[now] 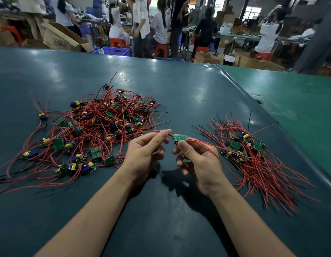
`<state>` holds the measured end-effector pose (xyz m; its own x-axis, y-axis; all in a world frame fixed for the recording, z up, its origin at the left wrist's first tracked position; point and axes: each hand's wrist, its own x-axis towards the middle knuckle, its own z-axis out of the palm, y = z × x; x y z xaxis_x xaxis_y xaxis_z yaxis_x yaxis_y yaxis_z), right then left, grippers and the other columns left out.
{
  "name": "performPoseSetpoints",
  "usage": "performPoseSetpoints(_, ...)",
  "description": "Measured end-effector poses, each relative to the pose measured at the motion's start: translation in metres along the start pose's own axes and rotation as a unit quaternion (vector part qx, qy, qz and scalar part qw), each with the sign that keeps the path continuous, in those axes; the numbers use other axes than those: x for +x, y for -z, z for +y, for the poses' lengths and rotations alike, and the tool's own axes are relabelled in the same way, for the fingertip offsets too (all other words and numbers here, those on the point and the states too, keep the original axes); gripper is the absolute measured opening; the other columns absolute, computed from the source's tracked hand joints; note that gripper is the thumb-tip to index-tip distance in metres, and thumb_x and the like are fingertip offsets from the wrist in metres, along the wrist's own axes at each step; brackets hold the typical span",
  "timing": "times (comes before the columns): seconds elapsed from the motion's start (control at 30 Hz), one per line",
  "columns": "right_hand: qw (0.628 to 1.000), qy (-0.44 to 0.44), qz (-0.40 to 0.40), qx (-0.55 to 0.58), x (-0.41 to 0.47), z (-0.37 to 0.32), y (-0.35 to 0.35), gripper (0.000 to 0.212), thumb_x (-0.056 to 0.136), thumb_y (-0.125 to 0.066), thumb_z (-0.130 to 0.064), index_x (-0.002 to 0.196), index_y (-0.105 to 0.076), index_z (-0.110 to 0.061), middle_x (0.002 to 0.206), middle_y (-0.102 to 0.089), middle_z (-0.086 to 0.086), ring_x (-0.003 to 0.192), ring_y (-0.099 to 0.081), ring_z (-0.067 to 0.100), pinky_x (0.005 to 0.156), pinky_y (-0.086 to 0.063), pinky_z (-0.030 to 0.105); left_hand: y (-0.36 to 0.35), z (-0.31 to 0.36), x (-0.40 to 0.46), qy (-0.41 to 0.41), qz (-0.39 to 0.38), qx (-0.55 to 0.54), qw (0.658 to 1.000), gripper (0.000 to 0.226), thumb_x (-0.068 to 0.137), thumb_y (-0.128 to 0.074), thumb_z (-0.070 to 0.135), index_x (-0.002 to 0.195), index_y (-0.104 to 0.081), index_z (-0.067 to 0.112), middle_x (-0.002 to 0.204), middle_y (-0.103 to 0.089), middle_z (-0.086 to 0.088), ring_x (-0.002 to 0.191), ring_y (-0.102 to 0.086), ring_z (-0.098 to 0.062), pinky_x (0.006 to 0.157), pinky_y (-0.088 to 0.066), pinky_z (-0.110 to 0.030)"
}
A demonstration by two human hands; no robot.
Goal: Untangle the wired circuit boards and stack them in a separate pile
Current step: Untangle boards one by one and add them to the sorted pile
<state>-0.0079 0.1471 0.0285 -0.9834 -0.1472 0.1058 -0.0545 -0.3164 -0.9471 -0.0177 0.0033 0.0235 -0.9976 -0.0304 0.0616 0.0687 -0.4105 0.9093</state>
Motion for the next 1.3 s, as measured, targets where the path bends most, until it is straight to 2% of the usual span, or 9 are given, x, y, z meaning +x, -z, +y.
performPoseSetpoints(0.23,0.996,0.048,0.079,-0.009,0.004,0.001,0.001,0.012,0.074,-0.069,-0.022,0.078,-0.07,-0.01,0.063,-0.067,0.005,0.041,-0.05,0.01,0.036,-0.034,0.017,0.011,0.009,0.013,-0.031,0.114,-0.145,0.982,0.018,0.076,-0.071,0.018,0.088,-0.069,0.005,0.068,-0.062,0.001,0.045,-0.04,-0.005,0.045,-0.031,-0.016)
performPoseSetpoints(0.37,0.969,0.098,0.218,0.061,0.009,-0.009,0.014,0.01,0.088,-0.064,-0.015,0.079,-0.065,-0.011,0.063,-0.066,0.001,0.038,-0.046,0.008,0.034,-0.03,0.014,0.028,0.02,0.02,-0.07,0.178,-0.192,0.963,0.01,0.091,-0.064,0.017,0.085,-0.067,0.01,0.066,-0.062,0.003,0.045,-0.038,-0.004,0.041,-0.026,-0.015)
performPoseSetpoints(0.53,0.901,0.052,0.376,0.212,0.014,-0.017,0.035,0.008,0.101,-0.052,-0.015,0.098,-0.058,-0.012,0.093,-0.072,0.005,0.048,-0.065,0.009,0.038,-0.043,0.015,0.012,0.005,0.011,-0.082,0.131,-0.056,0.986,0.013,0.085,-0.069,0.015,0.085,-0.07,0.003,0.064,-0.062,0.0,0.043,-0.037,-0.008,0.042,-0.026,-0.019)
performPoseSetpoints(0.6,0.887,0.017,0.381,0.262,0.015,-0.014,0.037,0.013,0.103,-0.049,-0.017,0.105,-0.054,-0.006,0.083,-0.073,0.008,0.051,-0.068,0.011,0.041,-0.046,0.014,0.011,0.001,0.01,-0.084,0.118,-0.012,0.989,0.014,0.091,-0.064,0.014,0.087,-0.07,0.002,0.064,-0.061,0.0,0.044,-0.036,-0.009,0.043,-0.024,-0.02)
performPoseSetpoints(0.7,0.882,-0.001,0.382,0.277,0.017,-0.015,0.038,0.021,0.103,-0.048,-0.022,0.09,-0.052,-0.006,0.061,-0.07,0.005,0.048,-0.067,0.01,0.04,-0.045,0.013,0.017,-0.001,0.011,-0.123,0.111,0.094,0.982,0.017,0.096,-0.06,0.013,0.087,-0.073,0.007,0.063,-0.062,0.0,0.045,-0.04,-0.008,0.042,-0.028,-0.019)
performPoseSetpoints(0.87,0.867,0.0,0.401,0.296,0.017,-0.016,0.041,0.008,0.103,-0.045,-0.006,0.096,-0.048,-0.004,0.083,-0.067,0.014,0.056,-0.071,0.013,0.043,-0.047,0.012,0.013,-0.012,0.001,-0.205,0.057,0.364,0.907,0.009,0.091,-0.067,0.015,0.087,-0.075,0.013,0.066,-0.067,0.002,0.057,-0.06,-0.008,0.055,-0.048,-0.02)
performPoseSetpoints(0.97,0.866,0.008,0.396,0.305,0.016,-0.016,0.039,0.003,0.099,-0.05,0.001,0.1,-0.053,0.002,0.097,-0.065,0.018,0.068,-0.074,0.017,0.051,-0.053,0.014,0.014,-0.012,-0.001,-0.238,0.026,0.422,0.874,0.009,0.091,-0.068,0.014,0.092,-0.076,0.01,0.073,-0.07,0.002,0.065,-0.064,-0.016,0.063,-0.053,-0.033)
performPoseSetpoints(1.1,0.858,0.03,0.425,0.287,0.016,-0.016,0.039,0.022,0.094,-0.059,0.003,0.115,-0.055,0.008,0.107,-0.067,0.018,0.076,-0.075,0.018,0.053,-0.054,0.016,0.018,-0.008,-0.003,-0.306,0.043,0.478,0.822,0.01,0.089,-0.067,0.014,0.094,-0.075,0.009,0.078,-0.07,0.004,0.066,-0.062,-0.015,0.065,-0.053,-0.036)
performPoseSetpoints(1.3,0.877,0.042,0.403,0.257,0.017,-0.017,0.038,0.013,0.096,-0.059,-0.003,0.088,-0.052,-0.01,0.091,-0.064,0.009,0.066,-0.073,0.016,0.05,-0.052,0.016,0.021,-0.006,0.001,-0.323,0.073,0.541,0.773,0.008,0.086,-0.07,0.01,0.092,-0.075,0.009,0.077,-0.067,0.006,0.071,-0.057,-0.023,0.069,-0.051,-0.037)
